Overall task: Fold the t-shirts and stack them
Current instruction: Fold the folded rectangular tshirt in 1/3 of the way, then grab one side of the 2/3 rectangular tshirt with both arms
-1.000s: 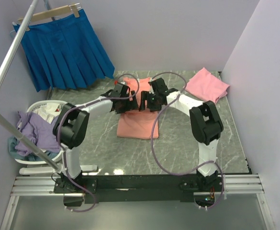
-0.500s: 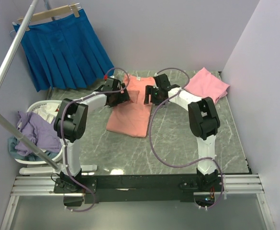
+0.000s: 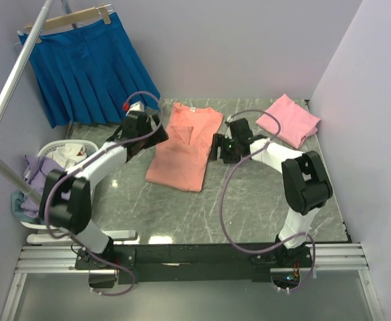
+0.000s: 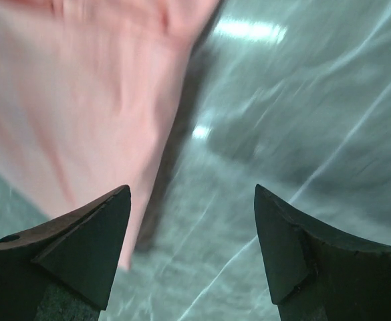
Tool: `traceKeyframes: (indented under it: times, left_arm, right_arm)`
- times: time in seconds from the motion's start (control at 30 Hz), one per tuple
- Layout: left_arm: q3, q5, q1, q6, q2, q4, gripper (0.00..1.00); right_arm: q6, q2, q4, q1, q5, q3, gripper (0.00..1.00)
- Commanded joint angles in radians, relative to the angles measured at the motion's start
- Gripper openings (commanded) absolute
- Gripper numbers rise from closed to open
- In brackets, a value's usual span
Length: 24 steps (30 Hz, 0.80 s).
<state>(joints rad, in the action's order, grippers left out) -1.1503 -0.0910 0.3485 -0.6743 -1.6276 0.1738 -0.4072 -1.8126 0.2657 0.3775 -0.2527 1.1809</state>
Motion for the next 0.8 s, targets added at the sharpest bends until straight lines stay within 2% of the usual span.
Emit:
traceKeyframes:
  times: [0.0, 0.03, 0.2, 0.4, 0.5, 0.53, 0.6, 0.63, 0.7, 0.73, 0.77]
  left_arm:
    - [0.190, -0.019, 0.001, -0.016, 0.104, 0.003, 1.00]
    - [0.269, -0.023, 0.003, -0.025, 0.132, -0.013, 1.00]
    - [0.458, -0.009, 0.001, -0.088, 0.167, -0.120, 0.99]
    - [0.508, -0.004, 0.001, -0.091, 0.127, -0.203, 0.98]
    - [0.506, 0.005, 0.001, -0.090, 0.106, -0.218, 0.93]
    - [0.505, 0.007, 0.001, -0.094, 0.103, -0.215, 0.92]
    - [0.509, 0.014, 0.001, -0.096, 0.104, -0.221, 0.85]
    - [0.512, 0.016, 0.001, -0.097, 0.106, -0.229, 0.81]
    - [0.520, 0.022, 0.001, -0.096, 0.104, -0.235, 0.61]
    - [0.523, 0.025, 0.001, -0.097, 0.103, -0.237, 0.50]
    - [0.526, 0.027, 0.001, -0.097, 0.100, -0.240, 0.24]
  right_arm:
    - [-0.073, 0.093, -0.091, 0.055, -0.109, -0.133, 0.80]
    - [-0.082, 0.113, -0.121, 0.061, -0.118, -0.156, 0.80]
    - [-0.149, 0.136, -0.230, 0.104, -0.181, -0.271, 0.79]
    - [-0.202, 0.101, -0.263, 0.193, -0.180, -0.290, 0.77]
    - [-0.243, 0.073, -0.319, 0.218, -0.200, -0.300, 0.69]
    - [-0.252, 0.072, -0.321, 0.224, -0.198, -0.302, 0.63]
    - [-0.277, 0.076, -0.342, 0.238, -0.181, -0.326, 0.61]
    - [-0.285, 0.079, -0.348, 0.238, -0.178, -0.334, 0.56]
    - [-0.300, 0.076, -0.364, 0.239, -0.177, -0.355, 0.50]
    - [-0.301, 0.076, -0.367, 0.239, -0.177, -0.362, 0.43]
    - [-0.298, 0.075, -0.368, 0.242, -0.168, -0.365, 0.39]
